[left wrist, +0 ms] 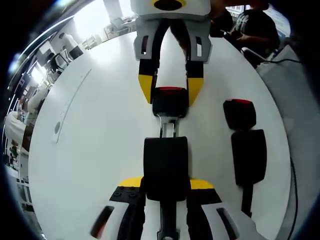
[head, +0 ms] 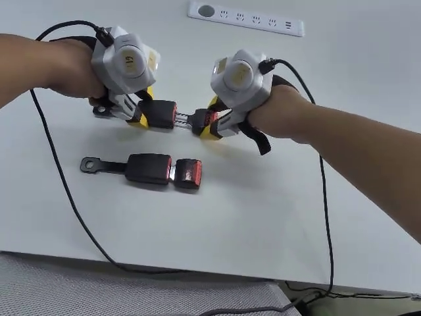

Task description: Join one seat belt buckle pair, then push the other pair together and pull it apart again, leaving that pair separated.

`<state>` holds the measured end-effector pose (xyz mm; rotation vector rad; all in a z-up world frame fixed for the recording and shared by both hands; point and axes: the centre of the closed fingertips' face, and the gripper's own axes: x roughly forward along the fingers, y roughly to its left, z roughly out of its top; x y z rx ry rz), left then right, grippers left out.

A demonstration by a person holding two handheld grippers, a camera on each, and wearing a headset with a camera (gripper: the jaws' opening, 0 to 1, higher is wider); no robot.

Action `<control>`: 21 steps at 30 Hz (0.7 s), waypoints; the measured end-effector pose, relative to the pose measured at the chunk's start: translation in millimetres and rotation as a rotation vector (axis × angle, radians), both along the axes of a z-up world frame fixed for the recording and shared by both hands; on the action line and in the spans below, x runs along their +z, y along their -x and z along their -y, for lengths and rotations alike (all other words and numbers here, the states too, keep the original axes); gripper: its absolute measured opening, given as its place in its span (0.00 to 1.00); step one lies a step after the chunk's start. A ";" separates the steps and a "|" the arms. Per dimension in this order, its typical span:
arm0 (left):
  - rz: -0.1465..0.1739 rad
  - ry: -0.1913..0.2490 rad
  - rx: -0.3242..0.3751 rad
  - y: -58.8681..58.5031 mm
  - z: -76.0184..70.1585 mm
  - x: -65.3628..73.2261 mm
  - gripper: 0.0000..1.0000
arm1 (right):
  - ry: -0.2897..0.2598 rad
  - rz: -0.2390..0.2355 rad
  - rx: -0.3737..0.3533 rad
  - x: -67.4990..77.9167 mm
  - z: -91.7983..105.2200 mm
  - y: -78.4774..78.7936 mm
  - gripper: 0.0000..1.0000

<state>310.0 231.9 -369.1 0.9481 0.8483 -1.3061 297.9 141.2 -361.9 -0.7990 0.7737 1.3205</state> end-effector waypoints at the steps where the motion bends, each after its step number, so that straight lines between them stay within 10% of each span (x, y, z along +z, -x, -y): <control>1: 0.000 0.000 0.002 0.1 0.0 0.1 0.31 | -0.006 0.008 0.004 1.3 -2.1 -0.3 0.34; 21: 0.010 0.033 0.004 -0.6 2.1 0.7 0.31 | -0.038 0.022 0.025 -1.1 -19.2 -1.8 0.32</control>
